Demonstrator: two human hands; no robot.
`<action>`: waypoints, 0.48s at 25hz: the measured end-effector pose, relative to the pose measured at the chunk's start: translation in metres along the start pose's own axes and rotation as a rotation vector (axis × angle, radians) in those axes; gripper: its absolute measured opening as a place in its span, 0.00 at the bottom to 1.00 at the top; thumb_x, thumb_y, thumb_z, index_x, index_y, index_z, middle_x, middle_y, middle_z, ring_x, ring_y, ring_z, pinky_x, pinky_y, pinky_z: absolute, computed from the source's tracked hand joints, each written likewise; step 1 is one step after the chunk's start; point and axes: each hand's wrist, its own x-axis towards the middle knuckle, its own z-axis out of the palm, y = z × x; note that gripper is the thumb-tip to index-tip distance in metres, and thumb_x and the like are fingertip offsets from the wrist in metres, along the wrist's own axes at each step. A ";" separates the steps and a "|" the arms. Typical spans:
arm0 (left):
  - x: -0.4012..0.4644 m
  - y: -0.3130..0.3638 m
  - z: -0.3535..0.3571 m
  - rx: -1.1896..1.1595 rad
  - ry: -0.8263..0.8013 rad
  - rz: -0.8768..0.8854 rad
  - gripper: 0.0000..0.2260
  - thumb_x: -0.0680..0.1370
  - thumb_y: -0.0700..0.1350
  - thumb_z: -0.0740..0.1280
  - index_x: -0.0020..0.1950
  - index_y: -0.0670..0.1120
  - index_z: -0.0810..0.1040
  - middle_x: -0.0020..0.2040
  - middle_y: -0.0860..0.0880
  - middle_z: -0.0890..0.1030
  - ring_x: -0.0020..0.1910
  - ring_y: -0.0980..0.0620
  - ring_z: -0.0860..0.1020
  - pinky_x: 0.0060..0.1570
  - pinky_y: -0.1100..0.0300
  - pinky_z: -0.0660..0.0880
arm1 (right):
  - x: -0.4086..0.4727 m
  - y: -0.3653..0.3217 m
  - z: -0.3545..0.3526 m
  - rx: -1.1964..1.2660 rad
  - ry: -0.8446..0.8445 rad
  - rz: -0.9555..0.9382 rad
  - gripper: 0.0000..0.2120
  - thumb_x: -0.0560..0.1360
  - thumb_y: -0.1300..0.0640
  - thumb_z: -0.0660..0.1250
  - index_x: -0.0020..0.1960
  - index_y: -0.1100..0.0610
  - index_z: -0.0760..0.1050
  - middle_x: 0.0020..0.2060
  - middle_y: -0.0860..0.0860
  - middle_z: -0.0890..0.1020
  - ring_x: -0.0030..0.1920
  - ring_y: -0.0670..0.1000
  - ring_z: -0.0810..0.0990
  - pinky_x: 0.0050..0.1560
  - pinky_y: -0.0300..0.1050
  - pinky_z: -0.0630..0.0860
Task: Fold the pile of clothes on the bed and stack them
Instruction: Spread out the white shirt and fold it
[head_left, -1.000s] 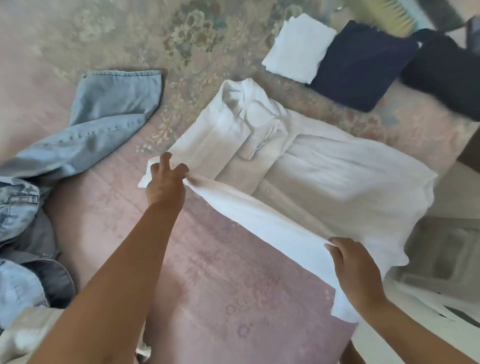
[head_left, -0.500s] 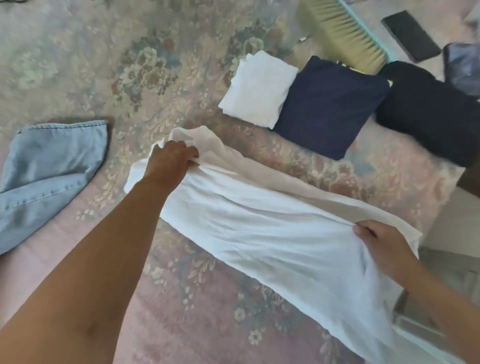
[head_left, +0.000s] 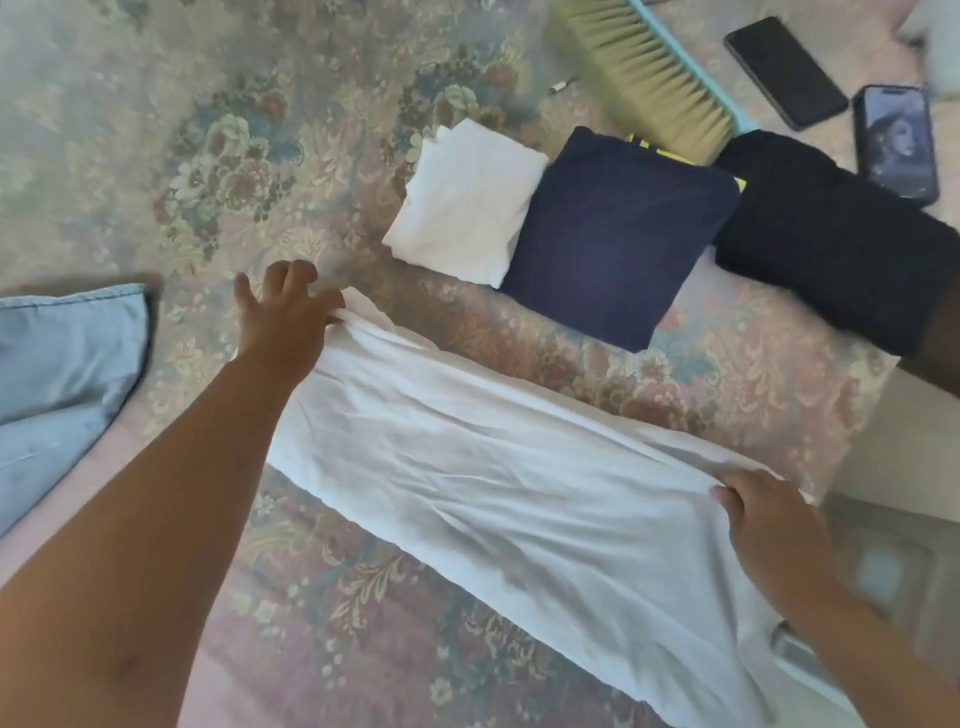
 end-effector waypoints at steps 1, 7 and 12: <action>0.003 -0.001 -0.002 -0.037 -0.005 -0.034 0.12 0.79 0.41 0.63 0.62 0.48 0.77 0.67 0.43 0.65 0.69 0.42 0.59 0.66 0.33 0.55 | 0.003 0.004 -0.002 0.023 -0.006 0.032 0.07 0.77 0.62 0.64 0.48 0.63 0.80 0.43 0.61 0.82 0.47 0.64 0.78 0.47 0.58 0.71; 0.005 0.026 0.011 -0.169 -0.160 -0.222 0.21 0.76 0.33 0.60 0.69 0.46 0.67 0.71 0.43 0.58 0.69 0.41 0.60 0.66 0.33 0.58 | 0.018 0.012 0.001 -0.005 0.189 -0.039 0.16 0.77 0.51 0.58 0.45 0.62 0.78 0.37 0.59 0.80 0.40 0.63 0.78 0.43 0.55 0.72; 0.011 0.016 0.002 -0.161 -0.068 -0.248 0.14 0.79 0.38 0.60 0.64 0.45 0.74 0.69 0.41 0.61 0.68 0.40 0.62 0.66 0.36 0.59 | 0.008 0.040 0.003 -0.037 0.240 -0.330 0.31 0.81 0.42 0.44 0.41 0.61 0.77 0.33 0.56 0.80 0.34 0.60 0.79 0.40 0.49 0.60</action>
